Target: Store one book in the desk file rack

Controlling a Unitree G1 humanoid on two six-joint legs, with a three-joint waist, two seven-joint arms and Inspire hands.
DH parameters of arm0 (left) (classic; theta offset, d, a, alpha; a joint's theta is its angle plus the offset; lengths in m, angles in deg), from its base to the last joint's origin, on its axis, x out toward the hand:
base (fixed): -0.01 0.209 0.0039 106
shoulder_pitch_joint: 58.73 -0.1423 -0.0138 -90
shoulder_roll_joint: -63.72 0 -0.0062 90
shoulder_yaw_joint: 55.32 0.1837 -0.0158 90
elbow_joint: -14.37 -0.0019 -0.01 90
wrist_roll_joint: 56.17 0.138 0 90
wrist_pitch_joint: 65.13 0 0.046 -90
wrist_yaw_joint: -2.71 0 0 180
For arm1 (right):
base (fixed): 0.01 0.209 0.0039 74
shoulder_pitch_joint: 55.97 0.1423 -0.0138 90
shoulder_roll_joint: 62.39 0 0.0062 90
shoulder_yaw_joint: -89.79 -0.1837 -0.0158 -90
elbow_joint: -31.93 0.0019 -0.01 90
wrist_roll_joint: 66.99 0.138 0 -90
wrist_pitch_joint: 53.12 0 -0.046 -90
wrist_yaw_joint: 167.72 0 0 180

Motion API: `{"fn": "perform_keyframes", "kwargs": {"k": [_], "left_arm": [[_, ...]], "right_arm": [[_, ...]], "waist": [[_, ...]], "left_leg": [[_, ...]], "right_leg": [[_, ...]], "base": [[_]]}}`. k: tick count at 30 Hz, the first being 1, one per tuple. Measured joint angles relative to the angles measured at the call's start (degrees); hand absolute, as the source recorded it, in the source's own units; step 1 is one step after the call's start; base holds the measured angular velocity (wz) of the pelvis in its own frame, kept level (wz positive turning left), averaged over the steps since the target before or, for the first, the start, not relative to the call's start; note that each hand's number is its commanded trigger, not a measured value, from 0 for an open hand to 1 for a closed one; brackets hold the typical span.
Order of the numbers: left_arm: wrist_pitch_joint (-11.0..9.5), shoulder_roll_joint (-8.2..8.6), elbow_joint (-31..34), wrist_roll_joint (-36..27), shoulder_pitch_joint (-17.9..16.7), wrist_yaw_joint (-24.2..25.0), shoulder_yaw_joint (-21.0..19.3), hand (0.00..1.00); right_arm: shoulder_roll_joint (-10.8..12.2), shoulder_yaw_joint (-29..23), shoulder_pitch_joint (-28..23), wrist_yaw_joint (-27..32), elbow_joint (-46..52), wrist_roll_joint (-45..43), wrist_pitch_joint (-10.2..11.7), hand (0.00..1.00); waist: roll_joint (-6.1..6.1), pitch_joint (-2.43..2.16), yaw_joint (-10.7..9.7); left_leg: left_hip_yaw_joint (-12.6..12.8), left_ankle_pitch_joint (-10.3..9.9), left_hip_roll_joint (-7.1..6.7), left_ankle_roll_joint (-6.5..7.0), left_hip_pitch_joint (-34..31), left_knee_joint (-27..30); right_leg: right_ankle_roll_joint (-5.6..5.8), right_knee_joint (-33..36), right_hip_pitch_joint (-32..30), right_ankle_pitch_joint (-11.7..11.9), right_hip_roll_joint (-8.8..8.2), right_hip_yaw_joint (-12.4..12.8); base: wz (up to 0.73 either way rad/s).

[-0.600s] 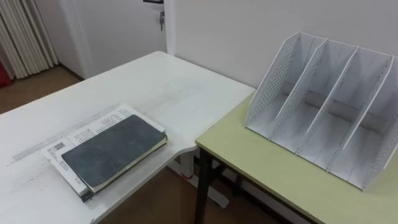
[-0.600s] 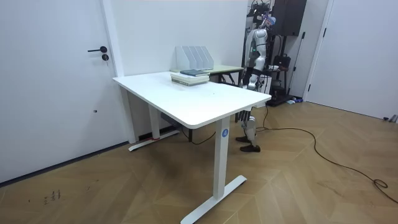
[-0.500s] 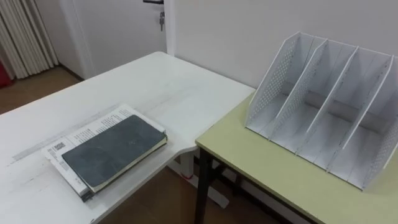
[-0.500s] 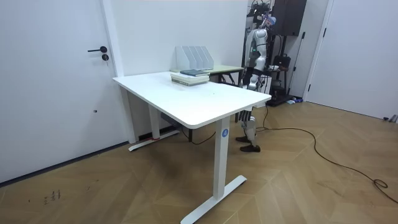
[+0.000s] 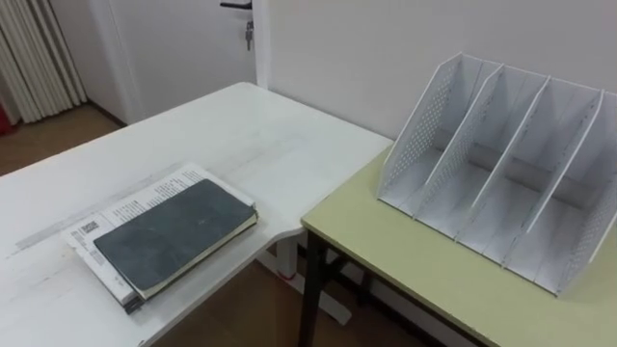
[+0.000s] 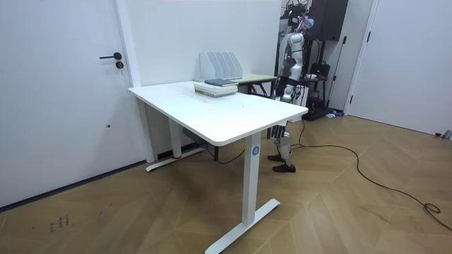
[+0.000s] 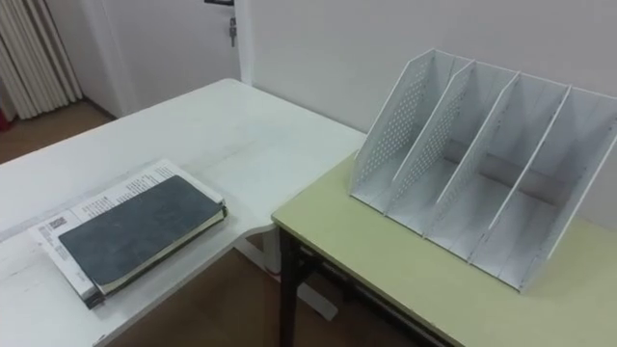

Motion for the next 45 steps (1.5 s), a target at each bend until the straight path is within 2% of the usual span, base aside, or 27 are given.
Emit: {"fn": "perform_keyframes", "kwargs": {"k": [4, 6, 8, 11, 12, 14, 18, 20, 23, 28, 32, 37, 41, 45], "left_arm": [[-0.2, -0.09, 4.6, 0.2, 1.1, -1.7, -0.5, 0.0], [-1.5, -0.27, 6.9, 0.2, 2.0, -3.3, -0.2, 0.0], [-3.9, -0.36, 9.1, 0.6, 2.9, -5.2, 0.4, 0.0], [-5.1, -0.35, 11.3, 2.4, 3.9, -5.6, 0.5, 0.0], [-5.2, -0.35, 12.2, 3.0, 3.9, -5.6, 0.6, 0.0], [-5.3, -0.5, 17.1, 5.3, 3.8, -5.4, 1.9, 0.0], [-6.0, -0.75, 22.3, 10.8, 4.7, -5.3, 6.6, 0.0], [-5.8, -0.92, 24.9, 14.6, 4.6, -4.7, 9.2, 0.0], [-5.7, -2.24, 29.6, 18.5, 4.6, -3.8, 13.8, 0.0], [-5.5, -2.63, 35.5, 24.7, 5.1, -3.5, 18.5, 0.0], [-5.7, -2.99, 43.3, 27.1, 5.8, -2.2, 22.0, 0.0], [-5.9, -3.17, 46.3, 28.3, 6.6, -1.8, 24.5, 0.0], [-6.2, -5.14, 49.2, 31.4, 6.7, -1.8, 26.1, 0.0], [-6.6, -6.95, 57.2, 37.8, 6.7, -3.0, 26.5, 0.0]], "right_arm": [[0.0, 0.0, 0.5, 0.6, 0.1, -0.1, 0.4, 0.0], [0.0, 0.1, 1.1, 1.1, -0.1, 0.1, 0.8, 0.0], [-0.1, 1.1, 1.3, 1.8, -0.3, 0.3, 2.0, 0.0], [-0.1, 1.1, 1.5, 1.9, -0.3, -0.3, 3.6, 0.0], [-0.1, 1.1, 1.7, 1.9, -0.4, -0.4, 3.7, 0.0], [-0.1, 1.2, 2.0, 1.8, -0.2, -0.3, 4.1, 0.0], [-0.6, 3.0, 2.1, 1.7, -0.1, -0.5, 4.2, 0.0], [-0.9, 3.5, 2.2, 1.0, 0.1, -1.1, 4.2, 0.0], [-1.1, 3.9, 2.9, 0.3, 0.1, -2.0, 4.2, 0.0], [-1.4, 4.5, 3.4, 0.5, 0.2, -2.0, 4.1, 0.0], [-1.5, 5.1, 3.4, 0.2, 0.2, -2.0, 4.1, 0.0], [-1.7, 6.0, 3.4, 0.2, 0.5, -2.1, 4.6, 0.0], [-1.7, 6.7, 3.8, 0.1, -0.4, -2.1, 4.7, 0.0], [-1.8, 6.7, 3.8, 0.2, -0.3, -2.0, 4.7, 0.0]], "waist": [[0.1, -0.03, -0.1], [0.05, 0.07, -0.3], [0.29, 0.02, -0.7], [0.44, 0.1, -1.0], [0.55, 0.1, -1.3], [0.63, 0.58, -1.7], [0.88, 0.4, -2.2], [1.19, 0.25, -3.5], [1.02, 0.32, -4.9], [0.88, 0.38, -6.5], [0.86, 0.4, -6.5], [1.03, 0.35, -6.6], [1.13, 0.37, -6.9], [1.29, 0.54, -7.0]], "left_leg": [[-0.1, 0.0, 0.01, -0.01, -0.8, 0.1], [-0.1, 0.0, 0.01, -0.01, -1.1, 0.3], [-0.2, 0.0, -0.02, -0.02, -0.8, 0.3], [0.1, 0.0, -0.04, -0.03, -0.9, 0.4], [0.1, 0.0, -0.04, -0.03, -1.0, 0.4], [0.1, 0.0, -0.05, -0.03, -1.4, 0.4], [0.1, 0.0, -0.06, -0.02, -2.2, 0.4], [0.2, 0.1, -0.04, -0.07, -2.1, 0.4], [0.2, 0.1, 0.0, -0.13, -2.1, 0.4], [0.2, 0.1, -0.02, -0.13, -2.1, 0.3], [0.3, 0.1, -0.03, -0.13, -2.2, 0.3], [0.1, 0.1, -0.02, -0.13, -2.1, 0.3], [0.1, 0.1, -0.01, -0.13, -1.8, 0.3], [0.1, 0.1, -0.02, -0.13, -1.9, 0.3]], "right_leg": [[-0.03, 0.1, -0.9, 0.0, -0.01, -0.1], [-0.03, 0.1, -1.0, 0.1, -0.02, -0.1], [-0.03, -0.2, -0.6, 0.1, -0.03, -0.1], [-0.02, -0.2, -0.7, 0.0, -0.04, 0.1], [-0.02, -0.2, -0.9, 0.0, -0.05, 0.1], [-0.01, -0.2, -1.3, 0.0, -0.05, 0.1], [0.0, 0.0, -2.0, 0.1, -0.07, 0.3], [-0.01, 0.0, -1.9, 0.1, -0.05, 0.4], [-0.01, -0.2, -1.9, 0.0, 0.03, 1.0], [0.0, -0.4, -1.9, 0.1, -0.03, 0.8], [0.01, -0.4, -2.1, 0.1, -0.01, 1.3], [-0.01, -0.7, -1.9, 0.1, 0.07, 1.5], [-0.02, -1.2, -1.3, 0.1, 0.12, 1.4], [-0.02, -1.2, -1.1, 0.1, 0.04, 1.3]], "base": [[0.0], [0.0], [0.0], [-0.04], [-0.04], [0.0], [0.0], [0.0], [0.0], [0.01], [-0.02], [-0.03], [0.02], [0.09]]}}
